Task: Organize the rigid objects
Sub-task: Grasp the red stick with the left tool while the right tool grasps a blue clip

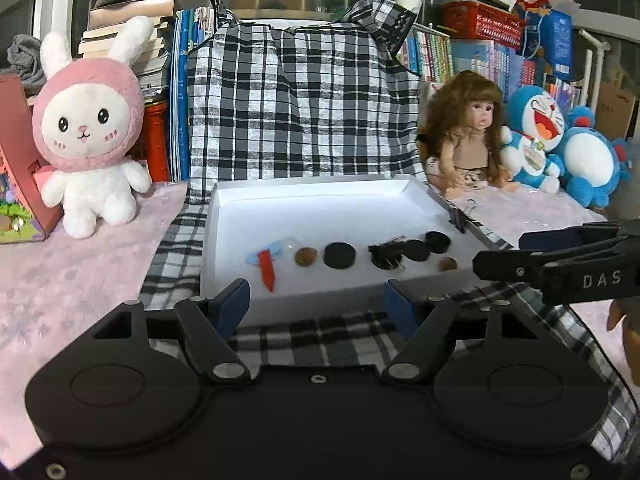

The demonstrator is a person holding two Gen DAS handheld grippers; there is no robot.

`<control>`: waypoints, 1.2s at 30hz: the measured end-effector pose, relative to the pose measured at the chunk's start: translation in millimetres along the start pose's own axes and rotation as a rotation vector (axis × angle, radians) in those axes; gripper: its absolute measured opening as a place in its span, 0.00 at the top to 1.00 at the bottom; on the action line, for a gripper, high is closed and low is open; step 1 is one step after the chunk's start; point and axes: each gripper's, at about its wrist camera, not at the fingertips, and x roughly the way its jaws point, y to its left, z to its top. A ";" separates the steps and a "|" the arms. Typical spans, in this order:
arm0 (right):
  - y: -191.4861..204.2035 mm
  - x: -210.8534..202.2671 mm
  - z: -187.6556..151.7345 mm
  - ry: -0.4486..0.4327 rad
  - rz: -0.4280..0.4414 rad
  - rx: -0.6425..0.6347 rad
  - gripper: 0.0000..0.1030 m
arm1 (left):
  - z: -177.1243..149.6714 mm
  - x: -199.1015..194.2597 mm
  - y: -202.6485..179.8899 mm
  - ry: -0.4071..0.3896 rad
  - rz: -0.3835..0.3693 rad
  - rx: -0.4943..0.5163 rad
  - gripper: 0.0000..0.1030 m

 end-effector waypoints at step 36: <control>19.0 -14.8 -84.3 0.020 -0.095 -0.188 0.79 | -94.1 -26.2 -38.8 -0.002 0.029 0.056 0.36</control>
